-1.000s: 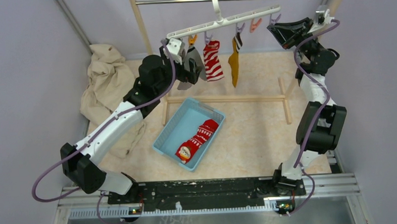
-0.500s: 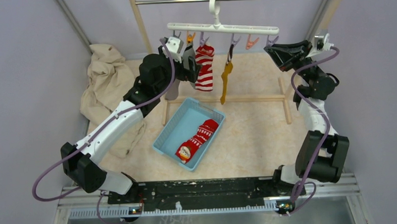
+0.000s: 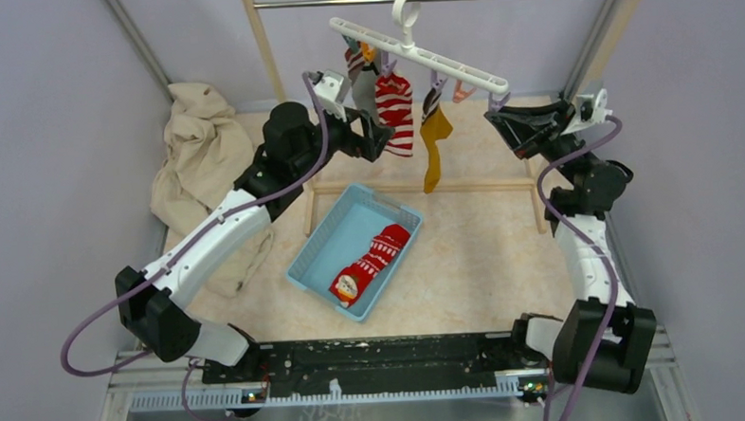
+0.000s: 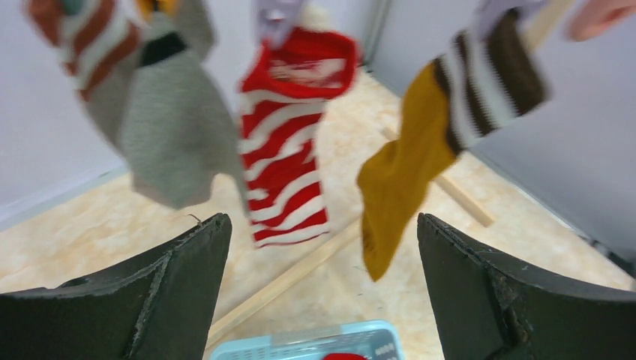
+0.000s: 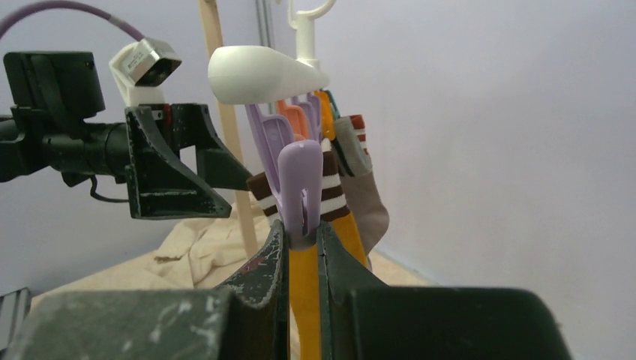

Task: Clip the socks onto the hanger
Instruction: Open the clamp at the hanger.

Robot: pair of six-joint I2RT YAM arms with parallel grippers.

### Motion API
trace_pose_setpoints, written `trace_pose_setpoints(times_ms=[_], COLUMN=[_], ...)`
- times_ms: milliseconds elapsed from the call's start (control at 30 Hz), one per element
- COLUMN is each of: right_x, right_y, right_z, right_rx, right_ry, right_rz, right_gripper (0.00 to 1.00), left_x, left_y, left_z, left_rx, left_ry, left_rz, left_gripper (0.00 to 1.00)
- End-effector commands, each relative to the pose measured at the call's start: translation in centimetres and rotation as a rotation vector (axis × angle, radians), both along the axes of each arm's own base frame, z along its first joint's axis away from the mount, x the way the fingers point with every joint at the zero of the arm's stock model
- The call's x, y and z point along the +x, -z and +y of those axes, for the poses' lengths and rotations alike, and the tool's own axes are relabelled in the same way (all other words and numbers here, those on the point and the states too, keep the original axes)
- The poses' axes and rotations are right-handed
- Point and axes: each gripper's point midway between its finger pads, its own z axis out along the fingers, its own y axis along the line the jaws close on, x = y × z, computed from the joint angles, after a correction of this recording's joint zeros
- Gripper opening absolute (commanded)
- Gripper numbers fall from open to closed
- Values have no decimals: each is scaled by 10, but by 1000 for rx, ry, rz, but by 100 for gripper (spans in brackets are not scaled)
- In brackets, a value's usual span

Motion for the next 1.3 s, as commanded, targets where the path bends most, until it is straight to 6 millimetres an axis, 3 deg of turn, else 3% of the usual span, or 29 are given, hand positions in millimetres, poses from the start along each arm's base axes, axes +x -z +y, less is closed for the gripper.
trace_pose_setpoints(times_ms=[0, 233, 400, 600, 767, 867, 1000, 1267], right_x=[-19, -29, -39, -49, -38, -36, -32, -33], right_y=[-6, -1, -2, 0, 7, 5, 4, -1], right_z=[19, 34, 42, 46, 53, 50, 43, 43], right_rx=[-62, -107, -90, -57, -147, -165, -172, -158], right_ry=[36, 22, -69, -71, 73, 131, 194, 219], right_rz=[-50, -27, -17, -32, -3, 0, 13, 16], right_gripper=[0, 0, 0, 0, 0, 0, 0, 0], left_x=[-42, -102, -125, -128, -122, -118, -114, -120], left_y=[-43, -83, -100, -108, -107, -107, -102, -100], left_z=[-38, -83, -95, -97, -101, -106, -115, -126], left_rx=[-129, -184, -211, -273, -332, -352, -345, -357], left_ry=[217, 450, 575, 581, 525, 481, 443, 293], left_rz=[-48, -177, -265, -254, -209, -190, -179, -300], left_gripper=[98, 99, 99, 98, 96, 90, 89, 88])
